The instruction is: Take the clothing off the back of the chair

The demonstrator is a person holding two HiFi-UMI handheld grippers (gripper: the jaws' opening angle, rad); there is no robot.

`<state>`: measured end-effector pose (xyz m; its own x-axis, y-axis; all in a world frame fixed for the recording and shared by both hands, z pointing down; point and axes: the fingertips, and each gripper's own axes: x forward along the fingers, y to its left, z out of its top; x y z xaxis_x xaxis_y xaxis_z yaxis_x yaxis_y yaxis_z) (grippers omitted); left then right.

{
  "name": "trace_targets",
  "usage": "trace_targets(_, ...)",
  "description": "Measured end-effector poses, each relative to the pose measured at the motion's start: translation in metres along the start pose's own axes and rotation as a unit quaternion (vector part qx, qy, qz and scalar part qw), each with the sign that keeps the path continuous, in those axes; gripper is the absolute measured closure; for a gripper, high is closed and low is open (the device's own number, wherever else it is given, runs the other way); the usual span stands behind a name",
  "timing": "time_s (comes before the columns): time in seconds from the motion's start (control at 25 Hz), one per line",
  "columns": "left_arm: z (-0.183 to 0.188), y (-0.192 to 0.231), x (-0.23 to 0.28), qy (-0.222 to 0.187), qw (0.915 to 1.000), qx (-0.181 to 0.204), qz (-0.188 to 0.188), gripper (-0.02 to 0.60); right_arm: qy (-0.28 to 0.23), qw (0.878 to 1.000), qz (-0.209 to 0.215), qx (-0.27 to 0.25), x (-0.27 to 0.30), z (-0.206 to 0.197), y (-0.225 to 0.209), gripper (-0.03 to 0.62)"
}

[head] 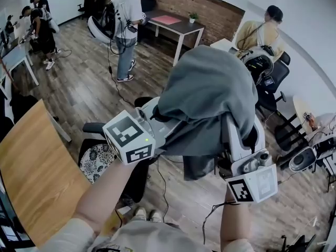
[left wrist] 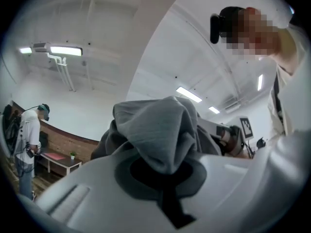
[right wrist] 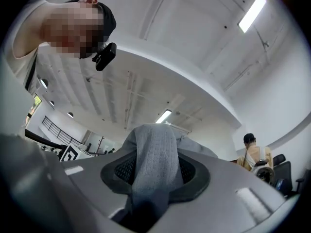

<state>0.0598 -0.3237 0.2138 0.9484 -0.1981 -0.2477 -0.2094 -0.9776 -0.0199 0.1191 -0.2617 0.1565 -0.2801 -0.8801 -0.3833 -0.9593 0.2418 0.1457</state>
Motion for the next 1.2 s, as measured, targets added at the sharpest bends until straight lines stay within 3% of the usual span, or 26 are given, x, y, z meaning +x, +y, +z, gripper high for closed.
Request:
trace_targets(0.28,0.01,-0.081,0.082,-0.013,0.9955,0.012,-0.093,0.572,-0.006,0.995,-0.086,-0.057,-0.076,0.05,-0.055,0.45)
trace_targets(0.6,-0.004,-0.199,0.173,-0.01,0.9804,0.019,-0.196,0.572,0.017,0.98,-0.176,-0.093,-0.185,0.087,-0.123,0.448)
trace_targets(0.88,-0.051,-0.3,0.235,0.011,0.9663,0.003,-0.257,0.572,0.061,0.959,-0.254,-0.105,-0.291,0.091,-0.178,0.448)
trace_targets(1.2,-0.132,-0.374,0.268,0.048,0.9514,-0.021,-0.304,0.572,0.116,0.937,-0.318,-0.093,-0.381,0.053,-0.211,0.448)
